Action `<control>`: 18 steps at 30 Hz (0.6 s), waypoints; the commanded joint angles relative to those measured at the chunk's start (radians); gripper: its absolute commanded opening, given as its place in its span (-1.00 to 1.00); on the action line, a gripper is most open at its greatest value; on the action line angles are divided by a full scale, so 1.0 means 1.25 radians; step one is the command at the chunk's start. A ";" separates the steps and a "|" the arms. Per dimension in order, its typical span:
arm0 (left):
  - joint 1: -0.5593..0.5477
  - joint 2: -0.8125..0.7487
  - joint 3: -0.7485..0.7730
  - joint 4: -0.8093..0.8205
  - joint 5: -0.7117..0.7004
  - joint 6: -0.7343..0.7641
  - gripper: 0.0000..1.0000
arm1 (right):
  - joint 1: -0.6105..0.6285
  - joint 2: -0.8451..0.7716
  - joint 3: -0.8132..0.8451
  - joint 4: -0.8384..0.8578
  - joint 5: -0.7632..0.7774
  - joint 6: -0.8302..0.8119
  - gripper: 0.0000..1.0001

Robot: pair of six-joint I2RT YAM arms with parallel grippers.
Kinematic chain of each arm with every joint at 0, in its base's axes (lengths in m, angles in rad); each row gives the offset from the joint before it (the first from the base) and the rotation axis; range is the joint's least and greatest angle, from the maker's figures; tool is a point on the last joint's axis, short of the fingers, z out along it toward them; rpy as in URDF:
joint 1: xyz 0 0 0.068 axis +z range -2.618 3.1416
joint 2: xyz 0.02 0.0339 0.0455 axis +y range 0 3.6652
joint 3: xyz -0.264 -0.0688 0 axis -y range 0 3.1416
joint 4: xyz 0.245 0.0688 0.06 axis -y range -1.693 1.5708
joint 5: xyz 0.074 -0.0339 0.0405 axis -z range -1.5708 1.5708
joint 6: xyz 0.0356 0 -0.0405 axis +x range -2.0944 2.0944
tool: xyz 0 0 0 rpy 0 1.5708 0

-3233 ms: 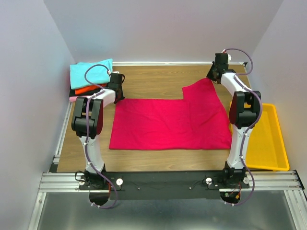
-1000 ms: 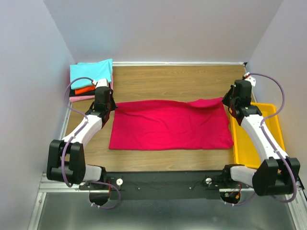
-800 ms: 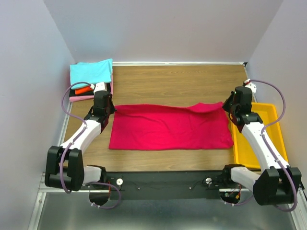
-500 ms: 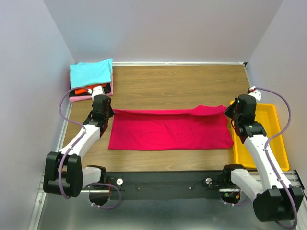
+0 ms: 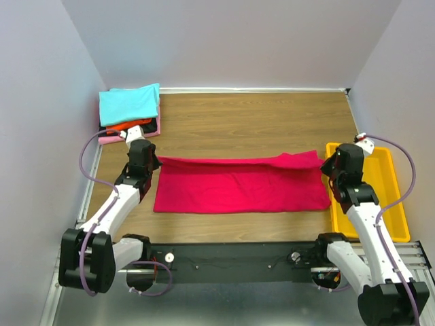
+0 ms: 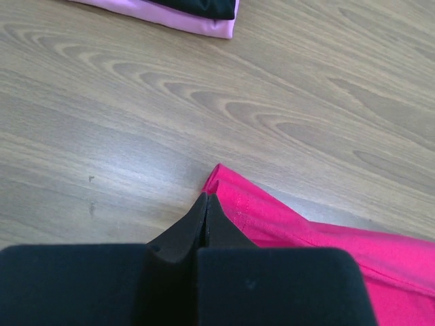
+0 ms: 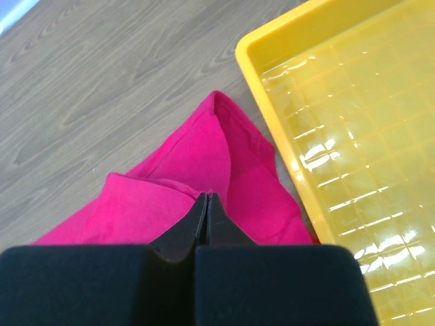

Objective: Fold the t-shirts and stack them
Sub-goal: Fold the tshirt

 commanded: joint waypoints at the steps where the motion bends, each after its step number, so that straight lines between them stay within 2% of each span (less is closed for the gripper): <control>1: -0.004 -0.035 -0.019 0.003 -0.026 -0.022 -1.00 | -0.005 -0.042 -0.012 -0.032 0.086 0.035 -0.99; 8: -0.009 -0.071 -0.042 -0.013 -0.023 -0.035 -1.00 | -0.005 -0.120 -0.023 -0.039 0.133 0.052 -0.99; 14: -0.013 -0.097 -0.072 -0.017 -0.013 -0.047 -1.00 | -0.005 -0.114 -0.030 -0.040 0.126 0.056 -0.95; 15: -0.013 -0.115 -0.074 -0.021 -0.018 -0.053 -0.96 | -0.005 -0.112 -0.030 -0.040 0.123 0.056 -0.87; 16: -0.013 -0.128 -0.076 -0.027 -0.022 -0.066 -0.89 | -0.005 -0.109 -0.030 -0.040 0.121 0.055 -0.48; 17: -0.013 -0.144 -0.080 -0.034 -0.026 -0.069 -0.83 | -0.005 -0.111 -0.029 -0.039 0.122 0.055 -0.23; 18: -0.014 -0.180 -0.083 -0.039 -0.035 -0.073 -0.66 | -0.005 -0.112 -0.028 -0.040 0.124 0.055 0.02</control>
